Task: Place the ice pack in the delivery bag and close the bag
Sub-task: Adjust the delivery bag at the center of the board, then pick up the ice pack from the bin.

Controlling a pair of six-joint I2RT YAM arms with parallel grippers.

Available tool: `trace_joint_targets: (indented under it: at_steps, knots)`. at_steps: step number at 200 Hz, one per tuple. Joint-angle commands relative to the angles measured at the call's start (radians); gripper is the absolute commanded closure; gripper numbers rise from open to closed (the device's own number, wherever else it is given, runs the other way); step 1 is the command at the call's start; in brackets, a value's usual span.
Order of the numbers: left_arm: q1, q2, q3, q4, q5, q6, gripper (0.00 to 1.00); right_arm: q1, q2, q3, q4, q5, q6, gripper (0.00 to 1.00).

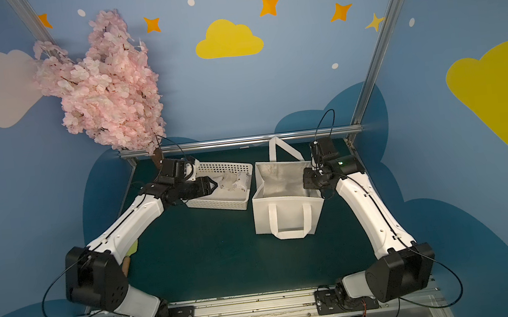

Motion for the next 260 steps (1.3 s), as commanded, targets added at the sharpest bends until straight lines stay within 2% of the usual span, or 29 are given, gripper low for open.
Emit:
trace_joint_targets:
  at_steps: [1, 9, 43, 78, 127, 176, 199, 208, 217, 236, 260]
  knots:
    - [-0.003, 0.136, 0.133, -0.08, -0.002, 0.03, 0.35, -0.003, 0.0, -0.008, -0.02, -0.044, 0.019, 1.0]
    - [-0.005, 0.198, 0.193, -0.101, -0.002, 0.04, 0.39, -0.004, -0.004, -0.01, -0.02, -0.048, 0.012, 1.0]
    - [-0.02, 0.427, 0.421, -0.162, -0.049, 0.089, 0.45, -0.006, -0.023, -0.018, -0.018, -0.074, 0.0, 1.0]
    - [-0.038, 0.645, 0.675, -0.269, -0.121, 0.148, 0.45, -0.006, -0.044, -0.02, -0.023, -0.091, 0.0, 1.0]
    - [-0.052, 0.842, 0.923, -0.375, -0.181, 0.213, 0.43, -0.008, -0.068, -0.036, -0.036, -0.095, -0.003, 1.0]
    - [-0.08, 0.898, 0.935, -0.383, -0.222, 0.275, 0.38, -0.008, -0.071, -0.043, -0.038, -0.107, -0.008, 1.0]
    - [-0.108, 0.927, 0.939, -0.384, -0.251, 0.295, 0.33, -0.011, -0.068, -0.046, -0.037, -0.103, -0.013, 1.0]
    - [-0.117, 0.939, 0.938, -0.384, -0.262, 0.292, 0.26, -0.012, -0.067, -0.046, -0.038, -0.103, -0.015, 1.0]
    - [-0.125, 0.952, 0.939, -0.386, -0.27, 0.293, 0.24, -0.013, -0.066, -0.046, -0.037, -0.105, -0.017, 1.0]
    - [-0.135, 0.971, 0.938, -0.391, -0.311, 0.294, 0.25, -0.014, -0.066, -0.046, -0.038, -0.111, -0.016, 1.0]
    - [-0.134, 0.973, 0.944, -0.391, -0.328, 0.279, 0.36, -0.013, -0.069, -0.049, -0.038, -0.115, -0.014, 1.0]
